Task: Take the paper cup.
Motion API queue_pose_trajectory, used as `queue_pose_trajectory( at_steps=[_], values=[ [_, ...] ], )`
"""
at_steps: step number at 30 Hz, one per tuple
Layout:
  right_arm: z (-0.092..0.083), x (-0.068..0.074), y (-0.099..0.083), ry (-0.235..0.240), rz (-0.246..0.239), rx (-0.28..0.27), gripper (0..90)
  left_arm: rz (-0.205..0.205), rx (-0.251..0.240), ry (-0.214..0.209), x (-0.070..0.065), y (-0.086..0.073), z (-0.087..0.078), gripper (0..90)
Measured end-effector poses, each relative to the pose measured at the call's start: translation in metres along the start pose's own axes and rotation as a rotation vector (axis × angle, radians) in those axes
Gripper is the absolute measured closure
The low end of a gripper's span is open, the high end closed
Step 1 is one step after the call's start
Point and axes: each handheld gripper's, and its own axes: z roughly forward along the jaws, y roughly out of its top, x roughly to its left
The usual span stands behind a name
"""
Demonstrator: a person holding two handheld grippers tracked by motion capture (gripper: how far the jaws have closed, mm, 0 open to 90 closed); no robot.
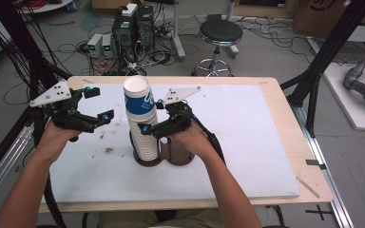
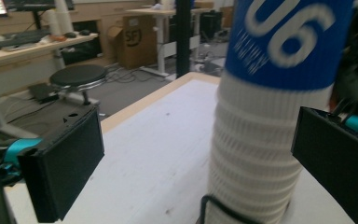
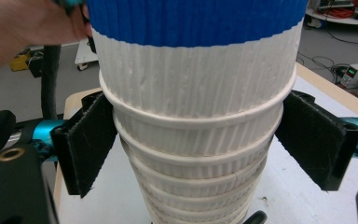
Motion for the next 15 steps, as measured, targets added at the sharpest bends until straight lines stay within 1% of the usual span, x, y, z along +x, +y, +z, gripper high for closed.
queue_pose_trajectory(
  at_steps=[3, 6, 8, 11, 14, 15],
  values=[
    [0.0, 0.0, 0.0, 0.0, 0.002, 0.0, 14.3, 0.005, -0.006, -0.054, -0.006, 0.014, 0.003, 2.3],
    [0.0, 0.001, 0.0, 0.0, 0.008, 0.003, 14.3, 0.021, -0.002, -0.086, -0.011, 0.026, 0.005, 2.3],
    [0.0, 0.0, 0.0, 0.0, 0.008, 0.005, 14.3, 0.039, 0.01, -0.101, -0.014, 0.034, 0.006, 2.3],
    [0.0, 0.0, 0.0, 0.002, 0.012, 0.007, 14.3, 0.055, 0.03, -0.112, -0.019, 0.044, 0.01, 2.3],
    [0.0, 0.0, 0.0, 0.002, 0.012, 0.009, 14.3, 0.047, 0.046, -0.123, -0.021, 0.052, 0.017, 2.3],
    [0.0, 0.001, 0.0, 0.004, 0.019, 0.013, 14.2, 0.041, 0.055, -0.126, -0.021, 0.054, 0.02, 2.3]
  ],
)
